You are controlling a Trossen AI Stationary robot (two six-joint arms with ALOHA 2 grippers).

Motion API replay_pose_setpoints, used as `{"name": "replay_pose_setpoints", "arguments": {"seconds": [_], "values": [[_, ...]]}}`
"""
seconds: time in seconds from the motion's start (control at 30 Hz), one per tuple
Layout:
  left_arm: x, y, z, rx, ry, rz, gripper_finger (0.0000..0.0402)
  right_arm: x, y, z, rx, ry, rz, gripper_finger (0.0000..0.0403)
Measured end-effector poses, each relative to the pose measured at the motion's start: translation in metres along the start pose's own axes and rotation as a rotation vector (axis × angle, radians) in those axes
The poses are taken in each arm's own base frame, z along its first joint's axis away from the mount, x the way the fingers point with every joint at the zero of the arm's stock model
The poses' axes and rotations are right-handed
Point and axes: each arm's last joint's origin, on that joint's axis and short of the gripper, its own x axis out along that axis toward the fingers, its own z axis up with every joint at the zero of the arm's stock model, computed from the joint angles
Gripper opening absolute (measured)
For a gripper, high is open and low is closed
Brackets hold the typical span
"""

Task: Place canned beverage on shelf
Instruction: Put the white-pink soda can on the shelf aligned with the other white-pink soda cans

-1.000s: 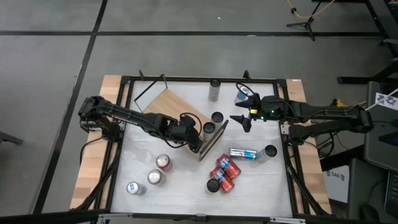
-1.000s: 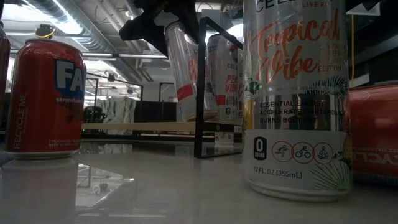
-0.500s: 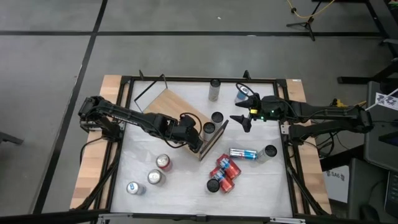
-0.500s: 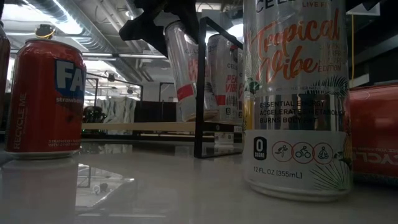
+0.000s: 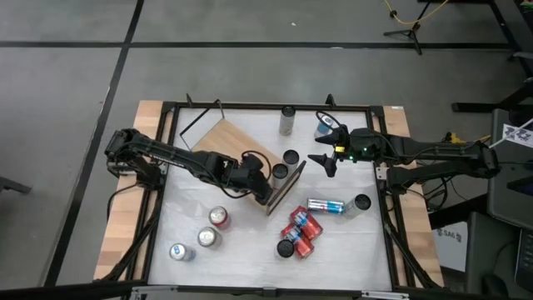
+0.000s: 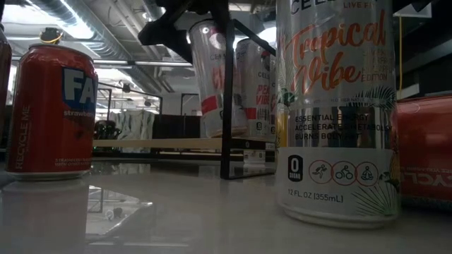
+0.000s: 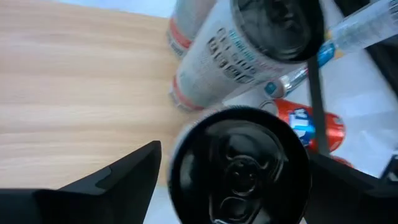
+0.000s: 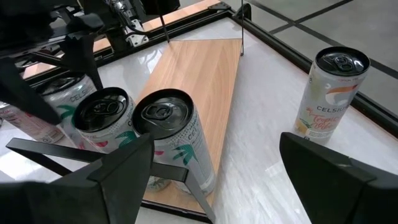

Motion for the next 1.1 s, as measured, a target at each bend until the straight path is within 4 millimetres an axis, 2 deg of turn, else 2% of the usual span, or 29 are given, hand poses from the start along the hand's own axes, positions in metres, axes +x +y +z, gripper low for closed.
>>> {"name": "replay_pose_setpoints", "arguments": {"seconds": [1.1], "values": [[-0.0005, -0.0102, 0.0042, -0.035, -0.006, -0.122, 0.0322, 0.0000, 0.0001, 0.0001, 0.000, -0.001, 0.001, 0.0342]]}}
